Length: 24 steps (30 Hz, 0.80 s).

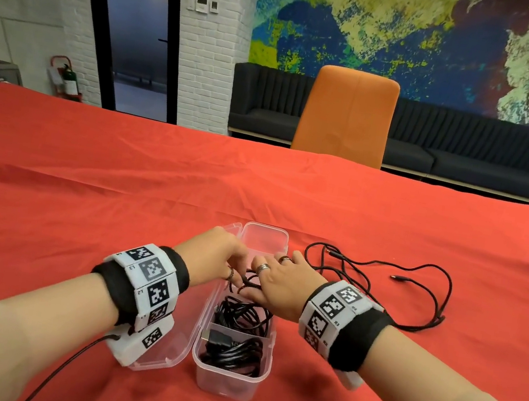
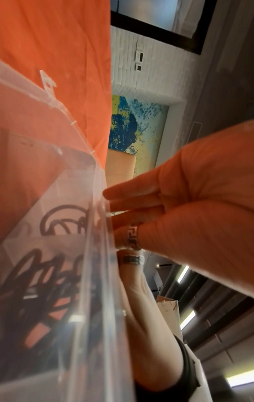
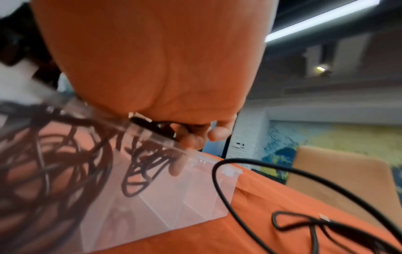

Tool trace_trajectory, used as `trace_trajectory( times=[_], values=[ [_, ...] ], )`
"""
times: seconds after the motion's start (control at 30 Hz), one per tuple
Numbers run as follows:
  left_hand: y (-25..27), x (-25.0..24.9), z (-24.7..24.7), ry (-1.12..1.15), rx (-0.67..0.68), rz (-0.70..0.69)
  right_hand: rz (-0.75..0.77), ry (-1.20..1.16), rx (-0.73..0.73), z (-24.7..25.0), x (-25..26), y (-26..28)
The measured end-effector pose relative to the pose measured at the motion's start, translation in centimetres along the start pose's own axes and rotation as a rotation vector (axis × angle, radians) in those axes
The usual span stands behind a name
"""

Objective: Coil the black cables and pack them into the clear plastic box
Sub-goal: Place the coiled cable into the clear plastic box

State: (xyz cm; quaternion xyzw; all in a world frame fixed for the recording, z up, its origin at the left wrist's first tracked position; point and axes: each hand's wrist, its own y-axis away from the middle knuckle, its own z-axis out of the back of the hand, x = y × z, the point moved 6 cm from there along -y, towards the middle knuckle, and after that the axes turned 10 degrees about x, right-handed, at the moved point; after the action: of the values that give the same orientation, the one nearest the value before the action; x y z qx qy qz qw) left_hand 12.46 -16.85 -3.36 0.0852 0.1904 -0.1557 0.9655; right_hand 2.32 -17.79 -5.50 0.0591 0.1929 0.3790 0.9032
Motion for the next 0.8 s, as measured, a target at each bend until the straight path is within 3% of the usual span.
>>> trace_trajectory(
  times=[0.17, 0.3, 0.47, 0.63, 0.8],
  values=[
    [-0.4, -0.6, -0.8, -0.253, 0.108, 0.001, -0.015, -0.405, 0.094, -1.0, -1.5, 1.3],
    [-0.7, -0.9, -1.2, -0.330, 0.171, 0.004, 0.035, -0.701, 0.014, -1.4, -2.5, 1.8],
    [-0.9, -1.1, -1.5, -0.399, 0.192, -0.010, 0.035, -0.850, -0.217, -0.4, -3.9, 2.2],
    [-1.1, -1.3, -1.8, -0.410, 0.212, -0.035, 0.018, -0.882, -0.117, 0.1, -4.5, 1.5],
    [-0.7, -1.2, -1.5, -0.274, 0.205, -0.076, 0.055, -0.725, -0.011, 1.2, -4.0, 0.8]
  ],
)
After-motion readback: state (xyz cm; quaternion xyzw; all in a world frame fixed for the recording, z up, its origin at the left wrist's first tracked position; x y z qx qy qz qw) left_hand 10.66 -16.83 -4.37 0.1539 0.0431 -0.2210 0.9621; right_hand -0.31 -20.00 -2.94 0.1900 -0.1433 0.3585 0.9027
